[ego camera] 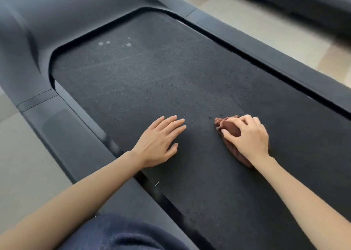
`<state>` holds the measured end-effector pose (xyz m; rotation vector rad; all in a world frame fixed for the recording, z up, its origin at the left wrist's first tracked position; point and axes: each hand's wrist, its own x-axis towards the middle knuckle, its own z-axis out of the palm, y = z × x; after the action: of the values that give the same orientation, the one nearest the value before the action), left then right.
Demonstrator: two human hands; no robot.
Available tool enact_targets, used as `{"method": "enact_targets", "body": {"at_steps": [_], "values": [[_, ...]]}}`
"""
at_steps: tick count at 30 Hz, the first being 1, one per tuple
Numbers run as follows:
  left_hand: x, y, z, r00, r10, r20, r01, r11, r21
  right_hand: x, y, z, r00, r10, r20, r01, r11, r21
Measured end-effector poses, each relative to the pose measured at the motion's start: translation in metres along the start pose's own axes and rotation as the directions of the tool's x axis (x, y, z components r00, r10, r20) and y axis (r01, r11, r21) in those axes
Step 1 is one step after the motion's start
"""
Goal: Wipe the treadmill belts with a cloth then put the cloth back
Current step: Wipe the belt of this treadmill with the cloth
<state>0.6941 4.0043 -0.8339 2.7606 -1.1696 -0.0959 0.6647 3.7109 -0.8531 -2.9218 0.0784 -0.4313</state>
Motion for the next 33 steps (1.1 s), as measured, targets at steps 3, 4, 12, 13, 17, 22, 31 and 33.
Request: {"method": "enact_targets", "body": {"at_steps": [3,4,12,13,17,22,31,33], "values": [[0.010,0.000,0.011,0.999,0.013,0.038,-0.013,1.000,0.018,0.023,0.042,-0.003,0.978,0.208,-0.033,-0.210,0.976,-0.066],[0.011,0.000,0.016,0.999,-0.017,0.034,0.017,1.000,0.008,0.031,0.047,-0.002,0.963,0.269,-0.034,-0.271,0.960,-0.076],[0.013,0.002,0.023,0.997,-0.040,-0.060,0.036,0.997,-0.065,0.006,-0.026,-0.007,0.985,0.166,0.044,-0.166,0.986,-0.006],[0.014,0.002,0.024,0.997,-0.039,-0.068,0.034,0.996,-0.078,-0.007,-0.047,-0.007,0.996,0.076,0.052,-0.078,0.996,0.038],[0.013,-0.002,0.023,0.996,-0.024,-0.088,0.014,0.993,-0.115,-0.053,-0.091,-0.006,0.948,-0.302,0.097,0.284,0.945,0.162],[0.009,-0.017,0.022,0.997,0.034,-0.072,-0.042,0.993,-0.108,0.000,-0.033,-0.002,0.982,-0.175,0.070,0.169,0.981,0.090],[0.004,-0.023,0.013,0.999,0.003,-0.052,-0.008,0.994,-0.106,0.119,-0.014,0.033,0.896,0.441,-0.057,-0.444,0.890,-0.102],[0.000,-0.039,0.007,1.000,0.007,-0.010,-0.008,1.000,-0.026,0.110,-0.055,0.038,0.957,0.287,-0.032,-0.289,0.953,-0.089]]}}
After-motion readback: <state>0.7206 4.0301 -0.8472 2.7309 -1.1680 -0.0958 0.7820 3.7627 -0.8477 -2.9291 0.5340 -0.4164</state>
